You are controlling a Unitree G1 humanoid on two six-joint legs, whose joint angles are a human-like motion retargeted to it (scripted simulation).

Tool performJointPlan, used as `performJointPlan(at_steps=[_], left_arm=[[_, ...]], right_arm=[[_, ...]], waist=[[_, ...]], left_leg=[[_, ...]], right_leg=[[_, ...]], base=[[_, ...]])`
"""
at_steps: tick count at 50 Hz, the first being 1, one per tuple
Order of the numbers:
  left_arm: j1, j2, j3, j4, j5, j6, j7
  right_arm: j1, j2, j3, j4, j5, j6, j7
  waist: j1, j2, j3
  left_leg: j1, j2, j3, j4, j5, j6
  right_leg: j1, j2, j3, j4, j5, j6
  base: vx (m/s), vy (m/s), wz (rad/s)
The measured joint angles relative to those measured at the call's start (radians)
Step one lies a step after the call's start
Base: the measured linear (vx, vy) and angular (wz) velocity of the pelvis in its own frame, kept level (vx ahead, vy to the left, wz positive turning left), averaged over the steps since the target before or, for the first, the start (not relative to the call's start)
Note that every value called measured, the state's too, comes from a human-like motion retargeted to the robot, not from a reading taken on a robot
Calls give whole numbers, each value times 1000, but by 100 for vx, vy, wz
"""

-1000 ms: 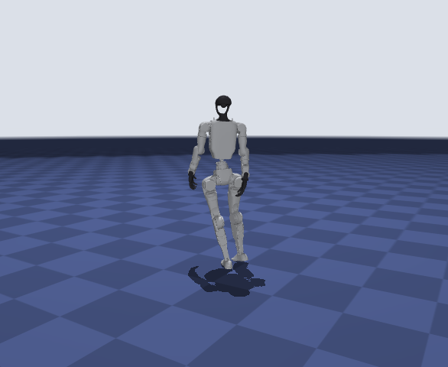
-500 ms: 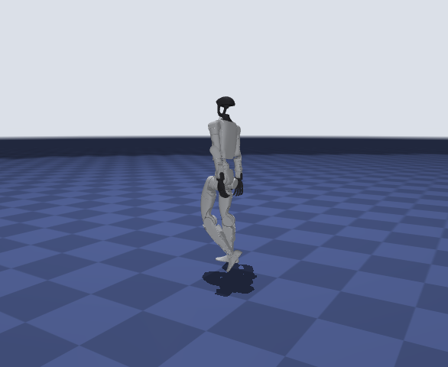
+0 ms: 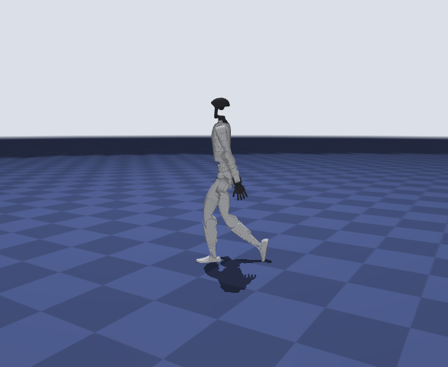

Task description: Walk run

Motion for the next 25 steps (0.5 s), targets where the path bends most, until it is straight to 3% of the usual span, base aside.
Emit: performJointPlan(at_steps=[2,5,7,9,13,15,18,20,22,23,25], left_arm=[[-125,21,-28,-14,20,-47,-50],[-265,8,-73,-172,80,-91,-134],[-346,5,-126,-270,84,-132,-165],[-431,19,-190,-341,55,-179,-185],[-568,61,-281,-457,-5,-251,-197],[-620,93,-305,-502,-19,-283,-201],[-648,130,-295,-530,0,-318,-195],[-636,136,-287,-513,13,-319,-174],[-603,121,-264,-454,30,-306,-146],[-578,112,-253,-412,43,-300,-136],[-516,98,-237,-308,84,-281,-116]], right_arm=[[60,37,-9,44,-53,59,41],[155,94,-38,114,-101,116,71],[216,133,-50,154,-113,138,98],[265,167,-44,180,-105,153,134],[343,234,-17,184,-89,185,192],[359,258,4,184,-87,205,224],[363,273,17,184,-91,234,259],[349,266,19,184,-64,243,264],[313,242,-18,184,-31,252,231],[296,233,-53,184,-22,245,199],[248,208,-103,184,17,192,142]], waist=[[-15,88,-16],[-11,134,-10],[-30,148,4],[-76,160,23],[-190,161,54],[-236,142,74],[-235,116,84],[-236,130,72],[-244,133,36],[-256,134,29],[-270,169,29]], left_leg=[[34,45,-116,-39,4,-3],[137,56,-201,-87,-14,-24],[241,38,-242,-173,4,-26],[323,8,-315,-228,18,-29],[465,-16,-408,-296,12,-61],[539,-19,-442,-316,-2,-87],[643,-9,-440,-329,9,-134],[680,21,-430,-305,72,-189],[678,20,-437,-249,238,-274],[679,17,-464,-203,368,-326],[641,43,-505,-43,655,-472]], right_leg=[[-77,145,55,-21,-16,1],[-202,171,99,50,-161,-43],[-279,116,83,5,-271,-90],[-354,39,71,-92,-355,-99],[-458,-97,59,-422,-382,-22],[-502,-120,124,-576,-432,-7],[-534,-160,76,-744,-523,86],[-539,-157,-33,-744,-500,-9],[-539,-177,-175,-637,-486,-94],[-530,-206,-236,-593,-424,-90],[-526,-81,90,-515,-425,-148]], base=[[124,-4,169],[111,-17,138],[99,-19,179],[108,-27,215],[100,-40,204],[102,-60,139],[110,-72,20],[120,-73,-1],[113,-63,29],[130,-76,45],[127,-71,22]])
